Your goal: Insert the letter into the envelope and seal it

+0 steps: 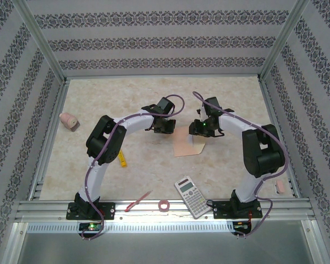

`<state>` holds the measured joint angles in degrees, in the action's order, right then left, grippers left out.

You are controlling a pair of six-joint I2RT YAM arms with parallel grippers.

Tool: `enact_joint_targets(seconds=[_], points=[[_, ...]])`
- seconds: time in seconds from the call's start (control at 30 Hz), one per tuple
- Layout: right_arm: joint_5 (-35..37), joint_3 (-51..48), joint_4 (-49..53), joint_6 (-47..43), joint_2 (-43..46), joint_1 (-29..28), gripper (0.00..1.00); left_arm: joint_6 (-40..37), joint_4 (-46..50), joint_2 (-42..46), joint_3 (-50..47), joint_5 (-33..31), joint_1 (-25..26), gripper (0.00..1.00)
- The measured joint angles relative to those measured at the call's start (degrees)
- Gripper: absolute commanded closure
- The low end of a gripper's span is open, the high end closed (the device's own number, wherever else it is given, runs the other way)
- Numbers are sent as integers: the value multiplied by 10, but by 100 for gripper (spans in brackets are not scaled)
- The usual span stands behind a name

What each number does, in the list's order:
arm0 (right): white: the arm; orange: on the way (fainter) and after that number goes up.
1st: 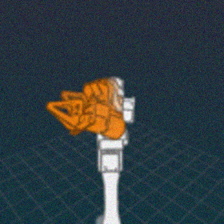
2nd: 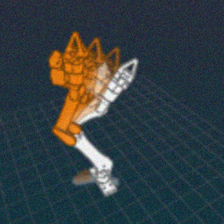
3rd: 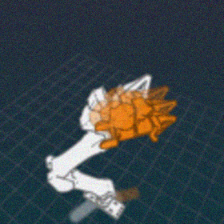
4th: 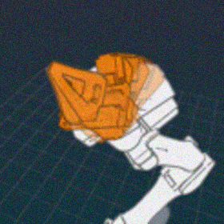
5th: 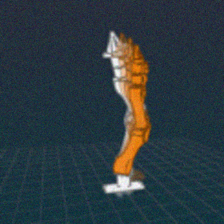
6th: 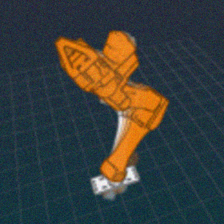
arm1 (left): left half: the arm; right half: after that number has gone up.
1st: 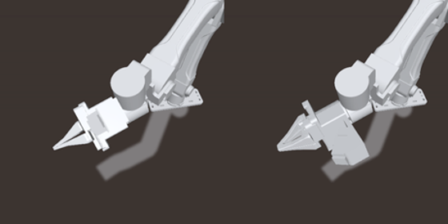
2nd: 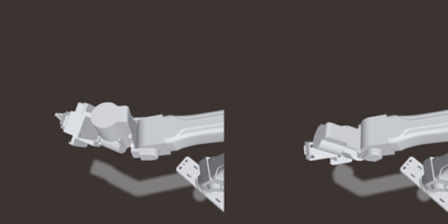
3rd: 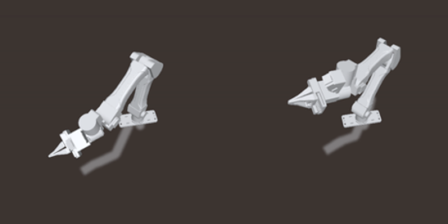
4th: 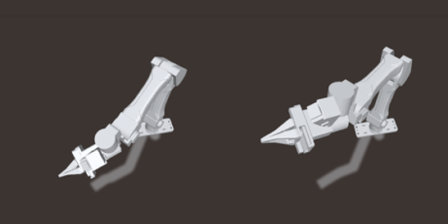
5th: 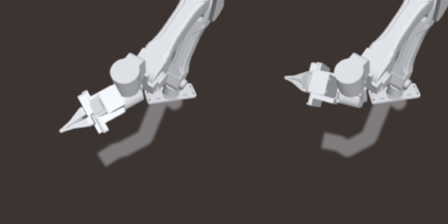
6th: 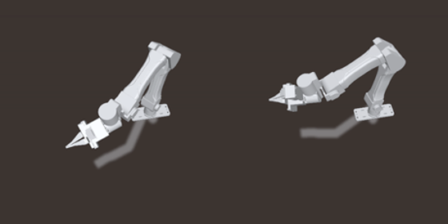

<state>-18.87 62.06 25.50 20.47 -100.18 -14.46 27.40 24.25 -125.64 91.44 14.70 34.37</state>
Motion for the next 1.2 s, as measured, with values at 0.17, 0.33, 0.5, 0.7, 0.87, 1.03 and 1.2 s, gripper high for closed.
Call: enact_joint_targets(seconds=[0.17,0.33,0.5,0.7,0.87,1.03,1.2], points=[[20,-5,2,7,24,6,60,0,0,0,0,0,0,100],[19,-5,3,8,31,16,80,-2,0,0,0,0,0,100],[15,-6,4,18,31,16,100,-10,0,0,0,0,0,100],[14,-8,4,19,36,24,100,-40,6,0,5,-2,0,100],[13,-9,7,19,66,42,100,-76,7,0,17,-16,0,100],[12,-9,9,21,97,46,100,-111,7,4,26,-35,-6,99],[9,-8,10,30,109,45,100,-130,22,34,28,-58,-14,86]])
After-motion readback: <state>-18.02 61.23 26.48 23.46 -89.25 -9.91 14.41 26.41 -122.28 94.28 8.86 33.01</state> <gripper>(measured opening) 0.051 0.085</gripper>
